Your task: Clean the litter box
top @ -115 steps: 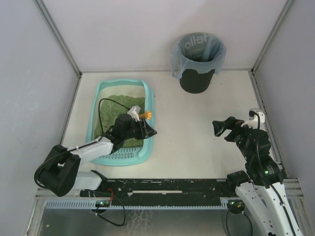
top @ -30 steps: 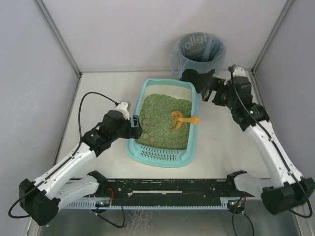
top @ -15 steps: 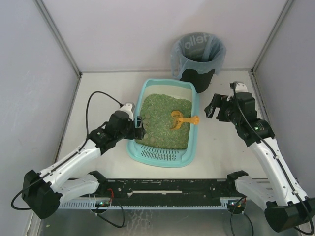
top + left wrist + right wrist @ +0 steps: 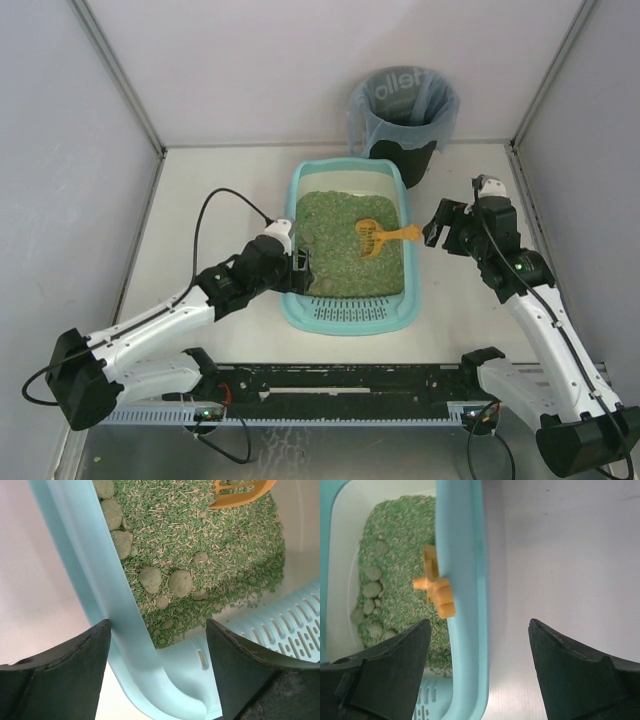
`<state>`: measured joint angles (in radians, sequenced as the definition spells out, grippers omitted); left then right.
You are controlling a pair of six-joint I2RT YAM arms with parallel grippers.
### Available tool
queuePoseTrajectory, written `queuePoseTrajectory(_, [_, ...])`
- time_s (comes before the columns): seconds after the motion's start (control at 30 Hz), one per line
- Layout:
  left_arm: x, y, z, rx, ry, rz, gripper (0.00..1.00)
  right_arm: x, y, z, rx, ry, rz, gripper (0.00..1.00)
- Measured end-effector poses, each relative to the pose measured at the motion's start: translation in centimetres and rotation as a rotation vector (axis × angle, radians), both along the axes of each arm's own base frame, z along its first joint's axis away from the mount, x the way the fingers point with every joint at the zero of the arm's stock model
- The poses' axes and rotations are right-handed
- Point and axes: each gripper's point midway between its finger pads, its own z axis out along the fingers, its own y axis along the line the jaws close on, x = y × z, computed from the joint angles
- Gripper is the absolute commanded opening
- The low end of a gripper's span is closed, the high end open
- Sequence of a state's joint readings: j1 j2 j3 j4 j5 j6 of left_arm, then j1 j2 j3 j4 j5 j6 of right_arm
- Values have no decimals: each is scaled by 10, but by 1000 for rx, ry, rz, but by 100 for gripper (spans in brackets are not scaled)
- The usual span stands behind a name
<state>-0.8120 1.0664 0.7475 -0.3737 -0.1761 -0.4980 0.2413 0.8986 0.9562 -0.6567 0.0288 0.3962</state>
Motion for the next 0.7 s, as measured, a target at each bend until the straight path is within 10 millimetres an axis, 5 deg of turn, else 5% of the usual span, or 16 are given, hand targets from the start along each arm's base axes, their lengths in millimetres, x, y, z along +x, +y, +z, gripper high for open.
queuePoseTrajectory(0.3, [-5, -5, 17, -71, -22, 6, 81, 17, -42, -17, 49, 29, -206, 73])
queuePoseTrajectory(0.7, [-2, 1, 29, -98, -53, 29, 77, 45, -3, -92, 160, 294, -54, 65])
